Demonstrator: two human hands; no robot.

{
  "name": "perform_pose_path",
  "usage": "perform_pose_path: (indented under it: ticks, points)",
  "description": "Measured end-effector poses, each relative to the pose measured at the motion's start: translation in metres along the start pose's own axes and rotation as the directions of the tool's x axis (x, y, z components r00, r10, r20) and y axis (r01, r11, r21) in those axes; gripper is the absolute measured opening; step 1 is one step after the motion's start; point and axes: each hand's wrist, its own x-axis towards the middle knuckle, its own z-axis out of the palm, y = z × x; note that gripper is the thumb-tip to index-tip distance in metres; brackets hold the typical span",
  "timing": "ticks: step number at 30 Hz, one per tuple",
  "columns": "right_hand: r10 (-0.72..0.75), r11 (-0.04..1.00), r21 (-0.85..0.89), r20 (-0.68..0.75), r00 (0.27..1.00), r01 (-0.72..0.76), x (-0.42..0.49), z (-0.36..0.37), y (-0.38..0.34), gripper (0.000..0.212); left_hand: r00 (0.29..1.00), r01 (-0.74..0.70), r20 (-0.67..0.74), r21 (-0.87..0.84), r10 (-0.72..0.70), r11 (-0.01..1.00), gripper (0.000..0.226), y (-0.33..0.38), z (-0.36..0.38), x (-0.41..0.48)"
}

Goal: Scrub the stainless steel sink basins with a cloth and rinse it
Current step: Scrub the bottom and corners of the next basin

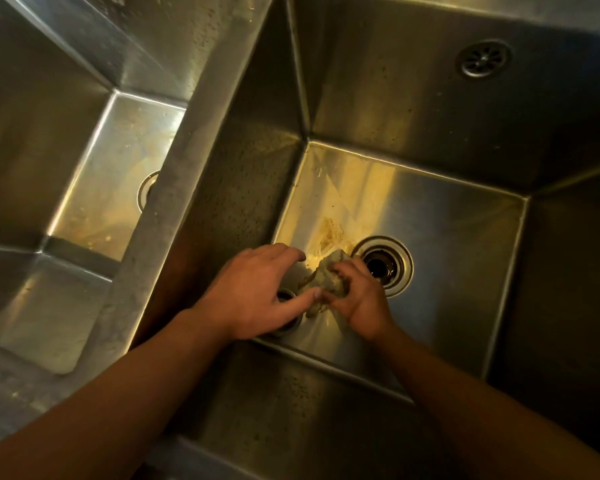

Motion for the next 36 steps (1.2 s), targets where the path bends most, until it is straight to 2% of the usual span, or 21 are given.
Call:
perform_pose_path:
  ticks: [7,16,19,21,23,25,30,33,36]
  points:
    - [0.037,0.998,0.048,-0.072,0.997,-0.033,0.020,0.003,-0.009,0.048,0.999,0.027,-0.033,-0.009,-0.028,1.000,0.059,0.000,0.000,0.003]
    - [0.153,0.988,0.031,-0.182,0.971,-0.150,0.082,-0.010,-0.034,0.033,0.996,0.055,-0.075,-0.042,-0.058,0.998,0.059,0.002,-0.005,0.004]
    - [0.080,0.996,-0.015,-0.154,0.985,-0.083,0.068,-0.007,-0.037,0.024,0.995,0.058,-0.082,-0.068,-0.064,0.996,0.057,0.002,-0.005,0.005]
    - [0.017,0.998,-0.058,-0.063,0.998,-0.020,0.047,0.001,-0.034,0.031,0.993,0.061,-0.092,-0.083,-0.069,0.995,0.054,0.002,-0.004,0.005]
    - [0.051,0.997,-0.066,0.010,0.999,-0.050,0.032,0.008,-0.027,0.054,0.993,0.065,-0.096,-0.105,-0.075,0.992,0.055,0.001,-0.003,0.006]
    - [0.105,0.993,-0.057,-0.026,0.994,-0.107,0.034,0.010,-0.020,0.065,0.992,0.072,-0.093,-0.117,-0.083,0.991,0.056,0.001,-0.003,0.006]
    - [0.177,0.976,-0.085,-0.217,0.960,-0.199,0.082,-0.004,-0.038,0.039,0.992,0.073,-0.091,-0.110,-0.083,0.991,0.061,0.001,-0.003,0.007]
    - [0.149,0.980,-0.092,-0.248,0.957,-0.176,0.114,-0.016,-0.044,0.038,0.992,0.079,-0.083,-0.123,-0.090,0.989,0.065,0.001,-0.002,0.007]
    - [0.155,0.969,-0.155,-0.221,0.963,-0.192,0.145,-0.032,-0.048,0.037,0.992,0.086,-0.084,-0.147,-0.099,0.985,0.067,0.001,-0.004,0.007]
